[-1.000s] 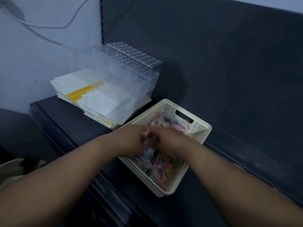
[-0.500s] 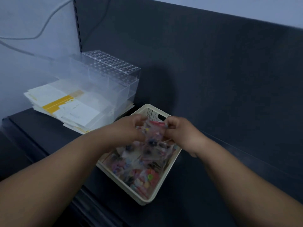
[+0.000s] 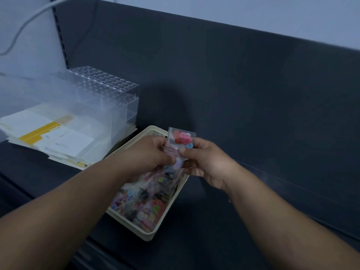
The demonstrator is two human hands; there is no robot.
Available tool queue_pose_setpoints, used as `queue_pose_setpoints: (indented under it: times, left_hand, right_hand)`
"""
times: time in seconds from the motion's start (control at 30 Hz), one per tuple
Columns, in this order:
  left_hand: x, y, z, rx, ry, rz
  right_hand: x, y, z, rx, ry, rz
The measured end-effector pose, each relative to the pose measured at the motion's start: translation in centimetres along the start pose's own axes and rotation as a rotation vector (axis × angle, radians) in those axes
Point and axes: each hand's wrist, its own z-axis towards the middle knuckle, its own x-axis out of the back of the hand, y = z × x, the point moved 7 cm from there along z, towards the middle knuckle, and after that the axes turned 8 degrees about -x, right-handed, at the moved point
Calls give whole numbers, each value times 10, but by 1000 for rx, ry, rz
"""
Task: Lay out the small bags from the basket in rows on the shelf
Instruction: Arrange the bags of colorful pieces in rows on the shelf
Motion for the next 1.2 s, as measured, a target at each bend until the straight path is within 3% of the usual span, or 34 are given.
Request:
queue_pose_setpoints:
  times: [0.17, 0.5, 0.67, 0.93, 1.1, 1.2]
  left_hand:
    - [12, -3, -4, 36, 45, 120]
    - [26, -25, -6, 201, 172, -207]
    - [36, -17, -6, 149, 267, -110]
    - [-4, 10, 3, 104, 153, -26]
    - [-14, 17, 6, 64, 159, -6]
    - [-13, 15, 5, 62, 168, -3]
  right_hand:
    - [3, 2, 3, 1, 69, 25]
    - [1, 14, 8, -42, 135, -1]
    - [8, 12, 5, -3, 179, 24]
    - [40, 14, -26, -11, 201, 118]
    - [60, 23, -43, -21, 296, 0]
    - [55, 24, -45, -17, 268, -26]
